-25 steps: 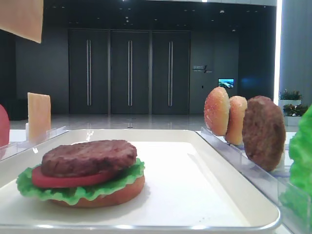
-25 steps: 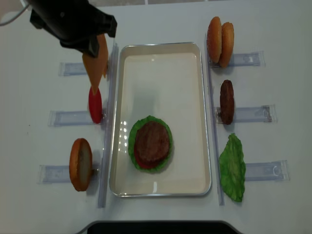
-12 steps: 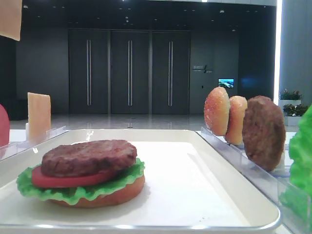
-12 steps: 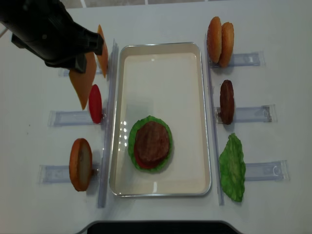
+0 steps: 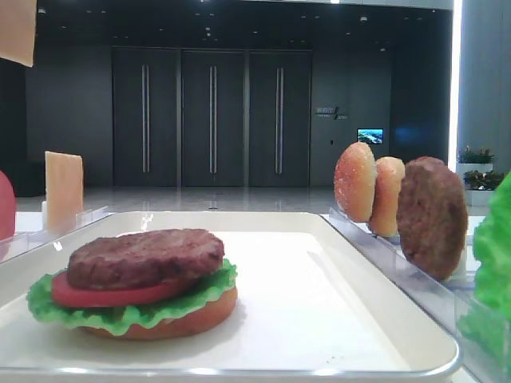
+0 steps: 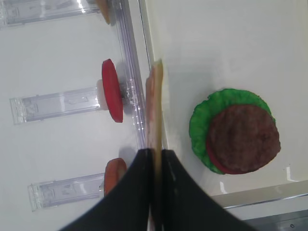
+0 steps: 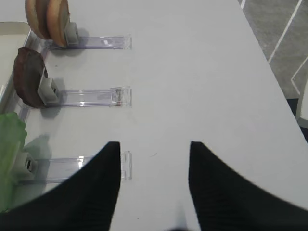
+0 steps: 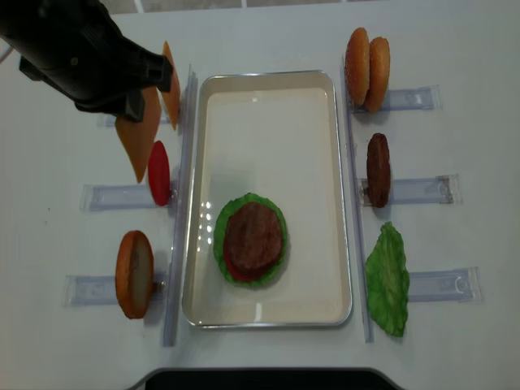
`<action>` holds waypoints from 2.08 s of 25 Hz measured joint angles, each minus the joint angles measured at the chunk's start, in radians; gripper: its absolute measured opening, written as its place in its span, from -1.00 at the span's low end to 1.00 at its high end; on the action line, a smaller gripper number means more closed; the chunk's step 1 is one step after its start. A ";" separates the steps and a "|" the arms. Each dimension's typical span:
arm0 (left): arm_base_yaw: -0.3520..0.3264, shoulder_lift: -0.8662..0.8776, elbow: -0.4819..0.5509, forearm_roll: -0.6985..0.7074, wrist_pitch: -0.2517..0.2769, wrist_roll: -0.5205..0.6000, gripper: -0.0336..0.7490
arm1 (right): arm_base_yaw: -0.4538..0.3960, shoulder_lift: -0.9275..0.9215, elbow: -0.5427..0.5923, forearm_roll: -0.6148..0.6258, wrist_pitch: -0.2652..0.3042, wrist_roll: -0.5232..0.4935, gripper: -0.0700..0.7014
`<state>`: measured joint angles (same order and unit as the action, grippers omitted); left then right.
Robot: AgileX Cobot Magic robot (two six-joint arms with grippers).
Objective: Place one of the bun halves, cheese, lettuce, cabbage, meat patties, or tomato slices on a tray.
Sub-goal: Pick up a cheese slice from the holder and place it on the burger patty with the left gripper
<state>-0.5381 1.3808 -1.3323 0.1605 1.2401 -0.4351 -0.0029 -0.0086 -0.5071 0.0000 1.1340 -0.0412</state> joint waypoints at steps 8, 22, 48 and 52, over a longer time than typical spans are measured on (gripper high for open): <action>0.000 0.000 0.089 -0.027 0.000 0.000 -0.85 | 0.000 0.000 0.000 0.000 0.000 0.000 0.01; 0.000 -0.033 0.222 -0.105 -0.067 0.001 -0.85 | 0.000 0.000 0.000 0.000 0.000 0.000 0.01; 0.088 -0.213 0.637 -1.115 -0.601 0.828 -0.85 | 0.000 0.000 0.000 0.000 0.000 0.000 0.01; 0.180 -0.233 0.745 -1.378 -0.576 1.056 -0.85 | 0.000 0.000 0.000 0.000 0.000 0.000 0.01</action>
<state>-0.3583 1.1479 -0.5872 -1.2173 0.6638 0.6208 -0.0029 -0.0086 -0.5071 0.0000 1.1340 -0.0412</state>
